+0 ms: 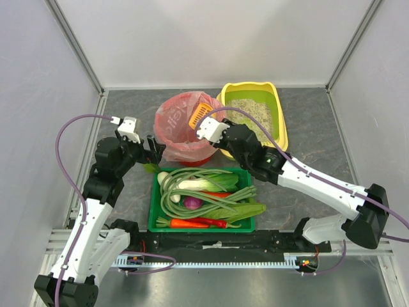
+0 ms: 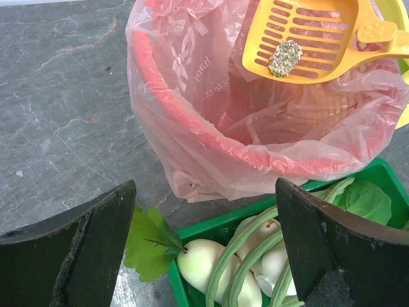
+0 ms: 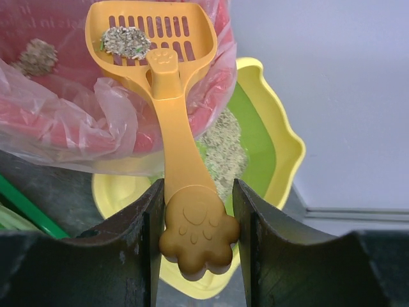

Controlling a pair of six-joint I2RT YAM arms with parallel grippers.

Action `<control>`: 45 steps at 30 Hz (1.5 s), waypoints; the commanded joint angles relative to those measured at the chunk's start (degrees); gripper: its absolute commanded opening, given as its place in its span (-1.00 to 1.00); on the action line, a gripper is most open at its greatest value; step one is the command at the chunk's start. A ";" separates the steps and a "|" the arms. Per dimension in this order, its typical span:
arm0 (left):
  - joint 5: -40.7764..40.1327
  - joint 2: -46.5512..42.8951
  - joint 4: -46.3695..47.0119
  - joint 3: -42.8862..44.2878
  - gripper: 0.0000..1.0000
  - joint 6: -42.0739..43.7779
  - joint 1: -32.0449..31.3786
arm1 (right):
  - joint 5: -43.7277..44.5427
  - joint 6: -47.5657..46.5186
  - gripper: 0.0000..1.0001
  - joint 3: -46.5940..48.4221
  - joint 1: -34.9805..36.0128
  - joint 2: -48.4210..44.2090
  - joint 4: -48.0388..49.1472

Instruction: Clean the litter box

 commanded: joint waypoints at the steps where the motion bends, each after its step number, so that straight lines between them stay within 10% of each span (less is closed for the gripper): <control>1: -0.17 -0.87 2.23 -0.11 0.92 2.24 -0.09 | 9.31 -7.06 -1.00 2.50 2.31 1.11 3.56; 30: -0.69 -1.57 2.31 -0.46 0.92 2.59 -0.18 | 18.81 -47.93 -1.00 -5.33 12.60 6.03 23.24; 45: -0.78 -1.83 2.31 -0.55 0.92 2.68 -0.35 | 14.97 -42.77 -1.00 -7.08 12.95 1.91 28.44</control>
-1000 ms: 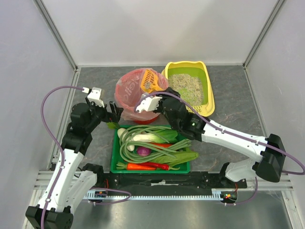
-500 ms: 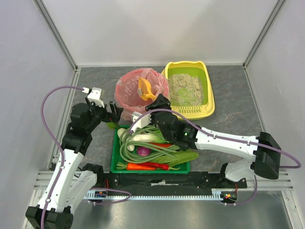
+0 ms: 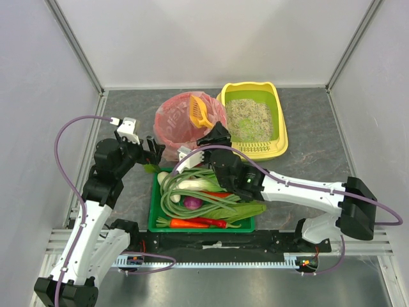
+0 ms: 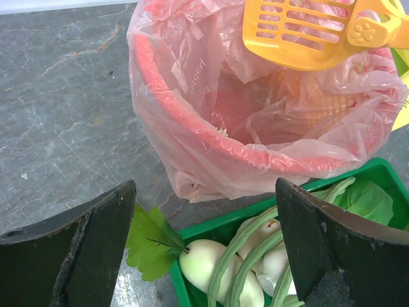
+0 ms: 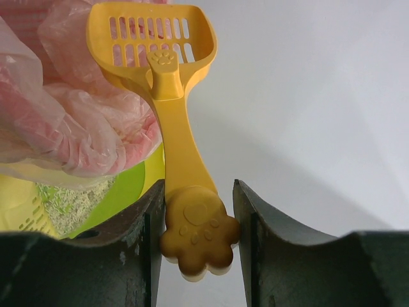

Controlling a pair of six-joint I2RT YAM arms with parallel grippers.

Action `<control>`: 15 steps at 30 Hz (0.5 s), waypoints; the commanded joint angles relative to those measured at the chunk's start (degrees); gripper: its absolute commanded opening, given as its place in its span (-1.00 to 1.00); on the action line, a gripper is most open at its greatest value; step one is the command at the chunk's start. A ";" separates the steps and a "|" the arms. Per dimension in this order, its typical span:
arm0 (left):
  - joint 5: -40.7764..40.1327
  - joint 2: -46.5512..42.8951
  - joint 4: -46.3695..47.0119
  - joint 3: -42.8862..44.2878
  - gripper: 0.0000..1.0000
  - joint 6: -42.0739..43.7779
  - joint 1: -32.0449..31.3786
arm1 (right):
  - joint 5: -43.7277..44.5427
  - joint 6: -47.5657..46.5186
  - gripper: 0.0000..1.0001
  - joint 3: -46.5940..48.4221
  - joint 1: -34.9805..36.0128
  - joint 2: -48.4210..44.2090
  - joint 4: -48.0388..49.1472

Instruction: Clean the litter box

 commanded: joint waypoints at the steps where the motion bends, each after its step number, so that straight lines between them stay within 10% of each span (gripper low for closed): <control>1: -0.58 -0.72 2.23 -0.18 0.92 2.07 -0.24 | -5.55 3.82 -1.00 -0.35 0.38 -5.95 2.30; 15: -3.31 -2.48 2.84 -0.88 0.92 2.33 -0.33 | -6.17 30.69 -1.00 -3.16 -4.79 -21.34 -2.88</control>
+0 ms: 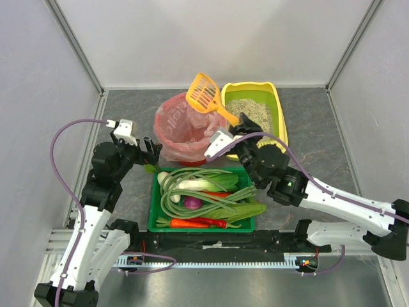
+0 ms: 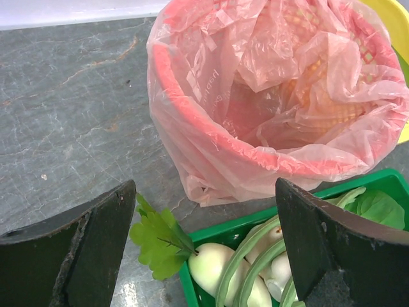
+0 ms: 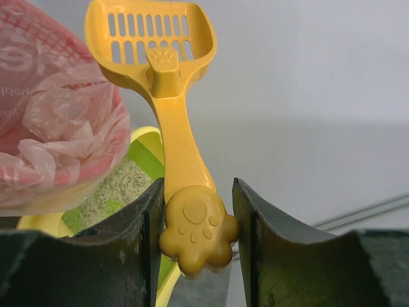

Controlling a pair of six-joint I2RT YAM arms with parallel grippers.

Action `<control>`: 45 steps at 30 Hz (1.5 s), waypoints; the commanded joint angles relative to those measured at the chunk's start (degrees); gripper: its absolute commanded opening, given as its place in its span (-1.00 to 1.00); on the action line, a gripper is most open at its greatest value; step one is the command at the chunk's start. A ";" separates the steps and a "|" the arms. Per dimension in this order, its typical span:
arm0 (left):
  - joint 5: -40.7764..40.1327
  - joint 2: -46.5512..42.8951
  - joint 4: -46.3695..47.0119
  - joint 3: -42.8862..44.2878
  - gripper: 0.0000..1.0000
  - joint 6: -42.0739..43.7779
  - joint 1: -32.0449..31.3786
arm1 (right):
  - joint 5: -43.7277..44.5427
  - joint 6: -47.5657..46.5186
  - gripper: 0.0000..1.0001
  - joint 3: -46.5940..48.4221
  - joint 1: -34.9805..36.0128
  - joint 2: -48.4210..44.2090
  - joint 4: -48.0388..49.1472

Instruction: Clean the litter box

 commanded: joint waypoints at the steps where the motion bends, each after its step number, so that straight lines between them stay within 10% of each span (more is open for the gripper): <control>1: -0.62 0.52 2.40 -0.12 0.92 1.83 -0.33 | -0.05 12.01 -1.00 -1.79 -6.02 -5.08 -1.97; 19: -2.55 -0.45 2.93 -0.82 0.91 2.53 -0.33 | -19.65 43.04 -1.00 -2.67 -37.75 -3.79 -18.83; 32: -2.99 -0.45 2.58 -0.56 0.92 2.88 -0.24 | -21.34 50.08 -1.00 7.34 -38.82 6.22 -40.99; 45: -3.08 -0.97 2.58 -0.56 0.92 2.80 -0.33 | -18.52 53.86 -1.00 15.17 -38.91 21.17 -41.36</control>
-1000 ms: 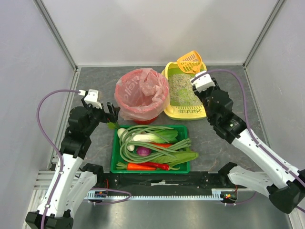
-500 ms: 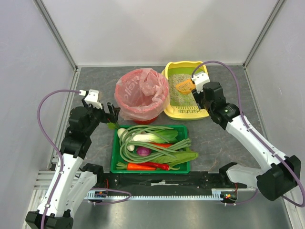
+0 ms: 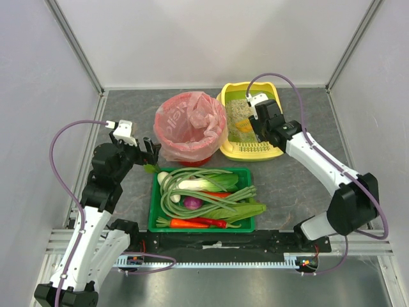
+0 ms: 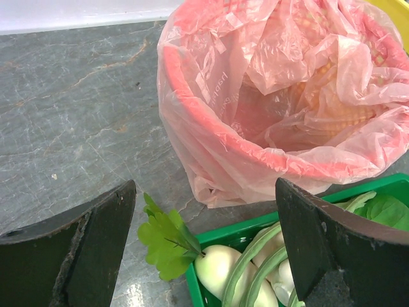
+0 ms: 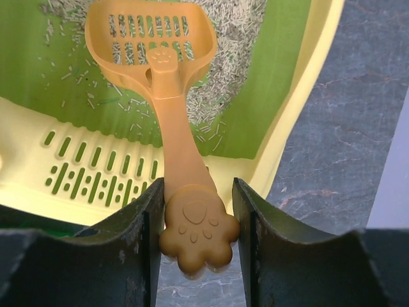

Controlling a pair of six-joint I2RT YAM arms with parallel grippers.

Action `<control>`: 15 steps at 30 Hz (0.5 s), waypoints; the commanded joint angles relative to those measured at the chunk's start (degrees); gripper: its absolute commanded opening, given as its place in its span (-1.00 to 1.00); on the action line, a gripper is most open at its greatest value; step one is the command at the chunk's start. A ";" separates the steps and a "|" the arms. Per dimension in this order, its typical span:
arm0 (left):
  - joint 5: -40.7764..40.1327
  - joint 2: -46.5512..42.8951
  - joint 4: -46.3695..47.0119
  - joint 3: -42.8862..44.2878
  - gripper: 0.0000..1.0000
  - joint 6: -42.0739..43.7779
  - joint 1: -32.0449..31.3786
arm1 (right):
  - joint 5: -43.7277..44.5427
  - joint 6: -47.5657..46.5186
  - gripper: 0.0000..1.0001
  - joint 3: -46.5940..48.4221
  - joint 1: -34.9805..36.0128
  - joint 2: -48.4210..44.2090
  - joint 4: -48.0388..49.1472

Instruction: Clean the litter box

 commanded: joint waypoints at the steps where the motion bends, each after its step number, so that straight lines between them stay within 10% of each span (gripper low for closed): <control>1: -0.94 -0.54 1.84 0.14 0.92 2.18 -0.16 | 1.54 2.06 -1.00 3.33 -0.20 2.44 1.66; 15: -1.03 -0.01 1.92 0.05 0.92 2.27 -0.07 | 4.62 6.10 -1.00 -3.88 -2.66 9.74 16.51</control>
